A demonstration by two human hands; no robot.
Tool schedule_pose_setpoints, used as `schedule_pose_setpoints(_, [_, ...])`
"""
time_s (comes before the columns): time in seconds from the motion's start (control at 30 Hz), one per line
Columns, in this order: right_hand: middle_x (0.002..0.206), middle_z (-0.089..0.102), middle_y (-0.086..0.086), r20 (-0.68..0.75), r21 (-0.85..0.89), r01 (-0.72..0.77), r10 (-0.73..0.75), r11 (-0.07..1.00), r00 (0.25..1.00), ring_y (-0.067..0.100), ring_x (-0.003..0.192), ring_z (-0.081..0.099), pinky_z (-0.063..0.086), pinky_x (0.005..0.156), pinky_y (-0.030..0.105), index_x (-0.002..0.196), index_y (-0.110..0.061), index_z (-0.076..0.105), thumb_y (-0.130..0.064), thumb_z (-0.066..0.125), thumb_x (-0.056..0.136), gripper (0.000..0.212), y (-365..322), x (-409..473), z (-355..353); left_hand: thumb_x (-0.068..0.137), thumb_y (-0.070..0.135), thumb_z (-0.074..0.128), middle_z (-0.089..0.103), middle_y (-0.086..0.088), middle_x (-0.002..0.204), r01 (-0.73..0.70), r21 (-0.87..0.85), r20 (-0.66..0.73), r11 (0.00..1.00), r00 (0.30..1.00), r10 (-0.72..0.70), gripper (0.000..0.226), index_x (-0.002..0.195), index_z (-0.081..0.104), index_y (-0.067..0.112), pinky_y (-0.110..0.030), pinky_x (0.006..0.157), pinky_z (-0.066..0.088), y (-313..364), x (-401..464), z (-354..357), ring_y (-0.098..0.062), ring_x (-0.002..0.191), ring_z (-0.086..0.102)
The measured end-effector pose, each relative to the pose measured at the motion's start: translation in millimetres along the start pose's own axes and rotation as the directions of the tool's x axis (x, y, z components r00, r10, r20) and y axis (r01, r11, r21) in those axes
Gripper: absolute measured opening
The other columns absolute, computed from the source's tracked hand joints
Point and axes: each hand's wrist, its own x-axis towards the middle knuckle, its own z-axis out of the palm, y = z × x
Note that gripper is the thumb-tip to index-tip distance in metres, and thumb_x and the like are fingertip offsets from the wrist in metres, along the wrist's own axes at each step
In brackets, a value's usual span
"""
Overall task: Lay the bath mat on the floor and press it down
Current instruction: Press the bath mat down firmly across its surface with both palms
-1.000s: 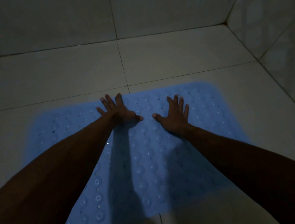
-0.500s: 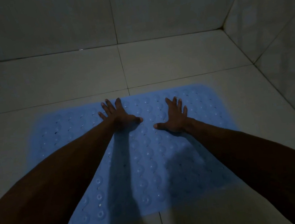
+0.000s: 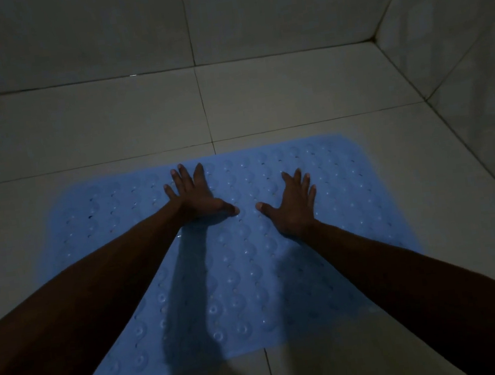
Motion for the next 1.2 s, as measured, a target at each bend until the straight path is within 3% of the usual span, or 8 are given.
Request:
schedule_pose_setpoints(0.13, [0.163, -0.014, 0.008, 0.006, 0.026, -0.001, 0.001, 1.0, 1.0, 0.023, 0.149, -0.02, -0.015, 0.119, 0.041, 0.156, -0.018, 0.007, -0.056, 0.066, 0.085, 0.1, 1, -3, 1, 0.052, 0.078, 0.073, -0.035, -0.014, 0.152, 0.0, -0.005, -0.001, 1.0, 1.0, 0.0, 0.146, 0.15, -0.02, 0.023, -0.057, 0.112, -0.014, -1, -1, -1, -0.034, 0.14, -0.032])
schedule_pose_setpoints(0.27, [0.161, -0.023, 0.007, 0.114, 0.006, -0.016, 0.015, 1.0, 0.993, 0.024, 0.146, -0.026, -0.017, 0.119, 0.042, 0.157, -0.02, 0.001, -0.052, 0.067, 0.085, 0.103, -2, 0, -6, 0.056, 0.071, 0.076, -0.034, -0.013, 0.153, 0.029, -0.022, -0.025, 0.999, 0.999, -0.029, 0.141, 0.15, -0.017, 0.023, -0.058, 0.111, -0.016, 7, -4, 7, -0.033, 0.14, -0.031])
schedule_pose_setpoints(0.37, [0.158, -0.031, 0.007, 0.258, 0.026, -0.02, 0.012, 0.999, 0.966, 0.025, 0.144, -0.032, -0.018, 0.118, 0.043, 0.156, -0.021, -0.006, -0.047, 0.076, 0.079, 0.116, -2, 4, -19, 0.059, 0.069, 0.075, -0.033, -0.012, 0.153, 0.036, -0.037, -0.03, 0.999, 0.999, -0.037, 0.137, 0.151, -0.016, 0.023, -0.058, 0.112, -0.015, 9, -7, 10, -0.033, 0.14, -0.031])
schedule_pose_setpoints(0.5, [0.154, -0.038, 0.011, 0.39, -0.083, 0.051, -0.014, 0.995, 0.921, 0.031, 0.142, -0.034, -0.017, 0.118, 0.048, 0.154, -0.019, -0.018, -0.049, 0.082, 0.072, 0.133, 1, 7, -31, 0.064, 0.065, 0.074, -0.033, -0.012, 0.154, 0.033, -0.05, -0.043, 0.998, 0.998, -0.035, 0.131, 0.151, -0.015, 0.023, -0.058, 0.112, -0.016, 12, -11, 12, -0.033, 0.14, -0.03])
schedule_pose_setpoints(0.7, [0.156, -0.033, 0.013, 0.357, -0.16, 0.08, -0.018, 0.984, 0.934, 0.034, 0.144, -0.03, -0.013, 0.118, 0.049, 0.154, -0.018, -0.016, -0.057, 0.08, 0.07, 0.134, 0, 4, -31, 0.07, 0.061, 0.072, -0.03, -0.011, 0.155, -0.006, -0.089, -0.068, 0.996, 0.998, 0.0, 0.122, 0.153, -0.01, 0.024, -0.058, 0.113, -0.014, 11, -16, 16, -0.032, 0.142, -0.028])
schedule_pose_setpoints(0.9, [0.159, -0.028, 0.013, 0.257, -0.15, 0.066, -0.026, 0.987, 0.966, 0.033, 0.145, -0.026, -0.013, 0.119, 0.049, 0.155, -0.019, -0.013, -0.053, 0.08, 0.073, 0.128, -3, -7, -23, 0.053, 0.077, 0.072, -0.038, -0.011, 0.151, -0.094, -0.024, 0.043, 0.995, 0.995, 0.095, 0.144, 0.148, -0.022, 0.027, -0.055, 0.111, -0.016, -4, -19, 16, -0.031, 0.139, -0.033])
schedule_pose_setpoints(1.2, [0.163, -0.017, 0.004, 0.086, -0.078, 0.099, -0.092, 0.992, 0.992, 0.02, 0.149, -0.02, -0.015, 0.119, 0.042, 0.157, -0.023, -0.001, -0.072, 0.059, 0.079, 0.11, 25, -29, -9, 0.052, 0.078, 0.072, -0.043, -0.011, 0.148, -0.114, 0.024, 0.065, 0.993, 0.992, 0.112, 0.147, 0.146, -0.028, 0.026, -0.056, 0.11, -0.02, -2, -25, 17, -0.032, 0.136, -0.038])
